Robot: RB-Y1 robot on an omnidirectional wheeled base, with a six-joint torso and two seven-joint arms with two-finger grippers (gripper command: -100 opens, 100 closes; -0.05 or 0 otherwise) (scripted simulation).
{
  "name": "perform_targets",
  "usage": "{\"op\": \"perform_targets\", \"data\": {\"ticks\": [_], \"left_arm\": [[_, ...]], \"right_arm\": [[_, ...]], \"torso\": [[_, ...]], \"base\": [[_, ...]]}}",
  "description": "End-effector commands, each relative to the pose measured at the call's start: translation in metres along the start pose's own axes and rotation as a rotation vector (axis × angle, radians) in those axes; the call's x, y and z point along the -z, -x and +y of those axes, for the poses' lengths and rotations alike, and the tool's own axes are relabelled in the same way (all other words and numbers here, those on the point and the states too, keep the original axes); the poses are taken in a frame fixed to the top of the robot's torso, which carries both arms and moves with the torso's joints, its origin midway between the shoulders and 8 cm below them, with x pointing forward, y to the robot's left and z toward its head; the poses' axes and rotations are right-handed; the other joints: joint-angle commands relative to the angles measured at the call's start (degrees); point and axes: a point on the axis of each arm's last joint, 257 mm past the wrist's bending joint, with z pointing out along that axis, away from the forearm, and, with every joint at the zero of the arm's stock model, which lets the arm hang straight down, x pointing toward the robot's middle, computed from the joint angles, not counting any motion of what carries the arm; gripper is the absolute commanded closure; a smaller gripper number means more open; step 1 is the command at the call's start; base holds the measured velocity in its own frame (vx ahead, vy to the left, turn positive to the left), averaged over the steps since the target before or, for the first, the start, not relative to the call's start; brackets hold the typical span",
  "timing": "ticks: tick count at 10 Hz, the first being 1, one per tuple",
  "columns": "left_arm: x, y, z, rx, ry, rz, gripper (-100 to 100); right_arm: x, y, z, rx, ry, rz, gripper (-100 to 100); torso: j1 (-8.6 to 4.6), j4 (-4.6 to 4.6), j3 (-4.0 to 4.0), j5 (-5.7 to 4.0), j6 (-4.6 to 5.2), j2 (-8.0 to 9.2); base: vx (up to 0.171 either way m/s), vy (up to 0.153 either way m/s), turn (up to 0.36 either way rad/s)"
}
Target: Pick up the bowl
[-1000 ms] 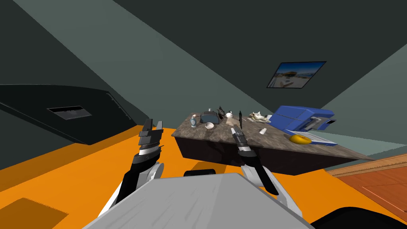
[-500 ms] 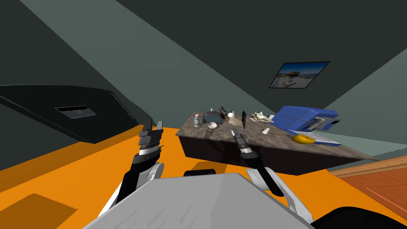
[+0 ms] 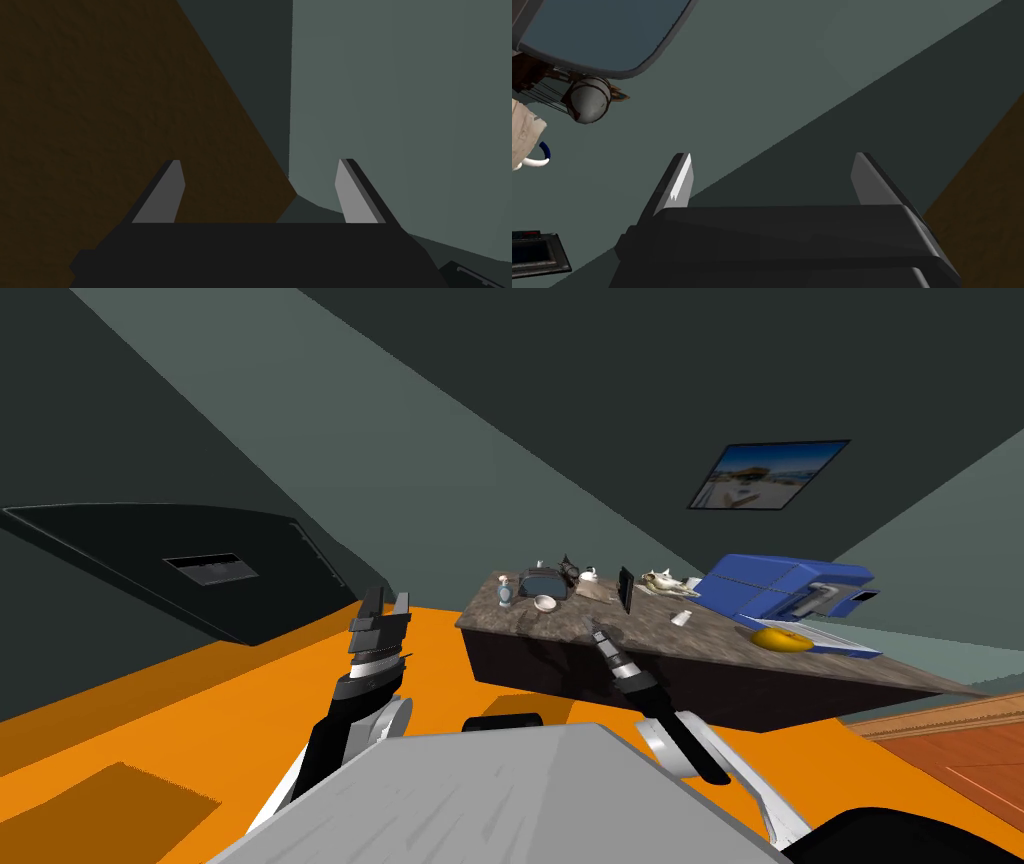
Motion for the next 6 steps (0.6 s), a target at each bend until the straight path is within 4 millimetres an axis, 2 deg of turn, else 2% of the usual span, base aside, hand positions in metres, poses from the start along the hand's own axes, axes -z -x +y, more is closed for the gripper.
{"op": "perform_targets", "data": {"ticks": [1,2,3,4,5,6], "left_arm": [[0.0,0.0,0.0,0.0,0.0,0.0,0],[0.0,0.0,0.0,0.0,0.0,0.0,0],[0.0,0.0,0.0,0.0,0.0,0.0,0],[0.0,0.0,0.0,0.0,0.0,0.0,0],[0.0,0.0,0.0,0.0,0.0,0.0,0],[0.0,0.0,0.0,0.0,0.0,0.0,0]], "right_arm": [[0.002,-0.001,-0.009,0.041,-0.013,0.034,-100],[0.008,-0.003,-0.026,0.097,-0.047,0.073,-100],[0.008,-0.003,-0.025,0.109,-0.043,0.086,-100],[0.015,-0.004,-0.042,0.163,-0.076,0.124,-100],[0.014,-0.004,-0.042,0.176,-0.07,0.14,-100],[0.022,-0.005,-0.058,0.231,-0.1,0.181,-100]], "torso": [[0.0,0.0,0.0,0.0,0.0,0.0],[-0.11,0.0,-0.02,-0.01,0.0,-0.04],[-0.01,-0.01,-0.02,-0.01,0.0,-0.04],[-0.11,0.0,-0.01,-0.01,0.0,-0.02],[-0.07,0.0,-0.02,-0.02,0.0,-0.04],[-0.13,-0.01,-0.04,-0.02,0.01,-0.07]], "base": [[-0.008,0.116,0.011],[-0.006,0.149,0.044],[-0.016,0.121,0.009],[-0.009,0.136,0.056],[0.004,0.114,0.018],[-0.002,0.117,0.056]]}}
